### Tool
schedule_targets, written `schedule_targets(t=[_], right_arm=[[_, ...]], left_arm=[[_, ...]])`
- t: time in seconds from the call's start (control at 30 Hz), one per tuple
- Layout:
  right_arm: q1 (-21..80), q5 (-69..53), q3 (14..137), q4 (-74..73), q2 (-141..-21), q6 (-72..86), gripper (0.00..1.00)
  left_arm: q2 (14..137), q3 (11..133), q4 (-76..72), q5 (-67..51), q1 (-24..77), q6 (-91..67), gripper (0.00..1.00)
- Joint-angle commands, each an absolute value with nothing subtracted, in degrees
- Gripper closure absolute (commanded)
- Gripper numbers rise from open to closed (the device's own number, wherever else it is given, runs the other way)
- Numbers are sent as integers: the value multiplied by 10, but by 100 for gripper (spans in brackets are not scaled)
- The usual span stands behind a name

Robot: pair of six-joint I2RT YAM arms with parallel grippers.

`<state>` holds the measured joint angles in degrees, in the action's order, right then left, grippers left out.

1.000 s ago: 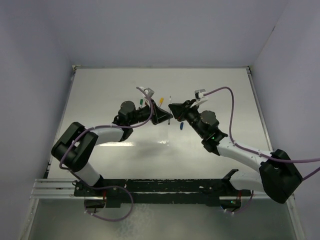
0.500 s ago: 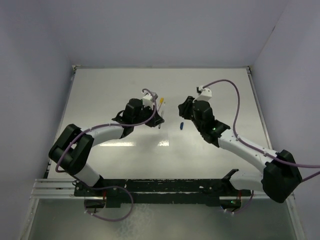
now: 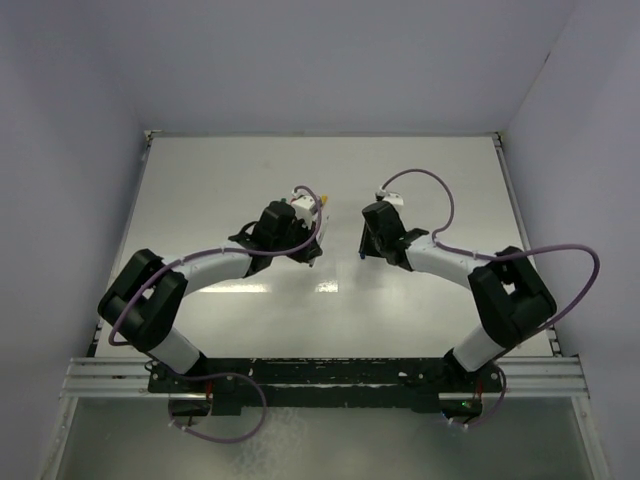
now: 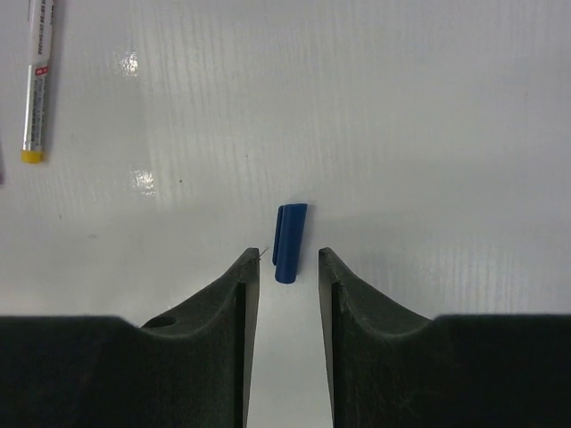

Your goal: Insert the pens into the pen caps

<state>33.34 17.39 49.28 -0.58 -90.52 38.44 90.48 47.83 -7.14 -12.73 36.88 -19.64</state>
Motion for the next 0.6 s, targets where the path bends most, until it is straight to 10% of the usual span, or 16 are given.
schedule_targets(t=[0.0, 0.57], right_arm=[[334, 165, 522, -2, -915, 383, 66], [334, 181, 544, -3, -981, 377, 68]], left_arm=[[890, 505, -67, -116, 371, -177, 100], [909, 512, -72, -133, 372, -177, 100]])
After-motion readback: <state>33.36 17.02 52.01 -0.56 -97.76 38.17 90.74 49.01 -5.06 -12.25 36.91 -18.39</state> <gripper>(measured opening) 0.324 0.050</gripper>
